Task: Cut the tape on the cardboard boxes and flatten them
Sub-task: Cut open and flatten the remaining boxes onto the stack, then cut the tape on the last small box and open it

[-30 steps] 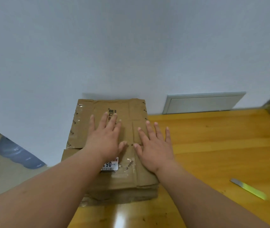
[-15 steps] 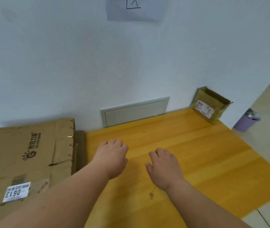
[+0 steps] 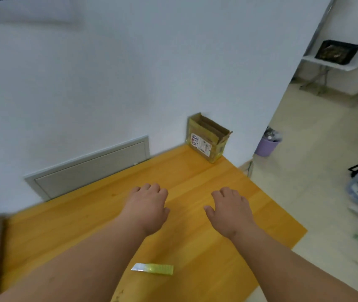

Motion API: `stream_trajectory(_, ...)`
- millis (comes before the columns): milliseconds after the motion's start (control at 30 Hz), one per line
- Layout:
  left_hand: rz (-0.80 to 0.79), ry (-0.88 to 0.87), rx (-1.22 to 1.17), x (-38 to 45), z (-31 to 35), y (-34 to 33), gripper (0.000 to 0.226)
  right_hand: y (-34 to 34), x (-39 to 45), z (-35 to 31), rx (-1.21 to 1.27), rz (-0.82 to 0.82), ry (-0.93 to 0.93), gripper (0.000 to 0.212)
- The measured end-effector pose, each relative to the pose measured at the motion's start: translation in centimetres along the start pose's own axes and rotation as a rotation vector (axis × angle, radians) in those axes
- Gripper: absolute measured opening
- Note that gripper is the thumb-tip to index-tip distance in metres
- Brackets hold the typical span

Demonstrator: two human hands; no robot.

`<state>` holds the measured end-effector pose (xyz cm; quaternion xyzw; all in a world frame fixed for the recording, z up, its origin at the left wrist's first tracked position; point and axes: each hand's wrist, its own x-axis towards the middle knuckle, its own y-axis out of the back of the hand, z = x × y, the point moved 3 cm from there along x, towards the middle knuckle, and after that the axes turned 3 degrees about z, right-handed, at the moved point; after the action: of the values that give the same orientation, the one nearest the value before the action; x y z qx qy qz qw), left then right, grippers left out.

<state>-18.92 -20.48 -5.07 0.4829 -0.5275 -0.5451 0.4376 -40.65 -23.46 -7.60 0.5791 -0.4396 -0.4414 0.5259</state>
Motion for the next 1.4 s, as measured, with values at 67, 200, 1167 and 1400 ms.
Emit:
stream_trajectory(67,-0.01,-0.019,0.006,2.2,0.9,-0.1,0.039,-0.3,1.2,1.4,0.005,0.005,-0.011,0.049)
stream_trajectory(200,-0.035,-0.023,0.03,6.4,2.0,-0.6,0.039,-1.3,4.6,4.0,0.015,-0.017,0.012,0.05)
stream_trajectory(1167,0.023,0.139,0.26,32.1,9.3,-1.8,0.093,-2.4,31.5,14.9,0.154,0.113,0.212,0.032)
stream_trajectory(1400,0.049,0.107,0.247,31.9,10.1,-1.7,0.078,-1.8,29.7,14.8,0.26,0.128,0.257,0.019)
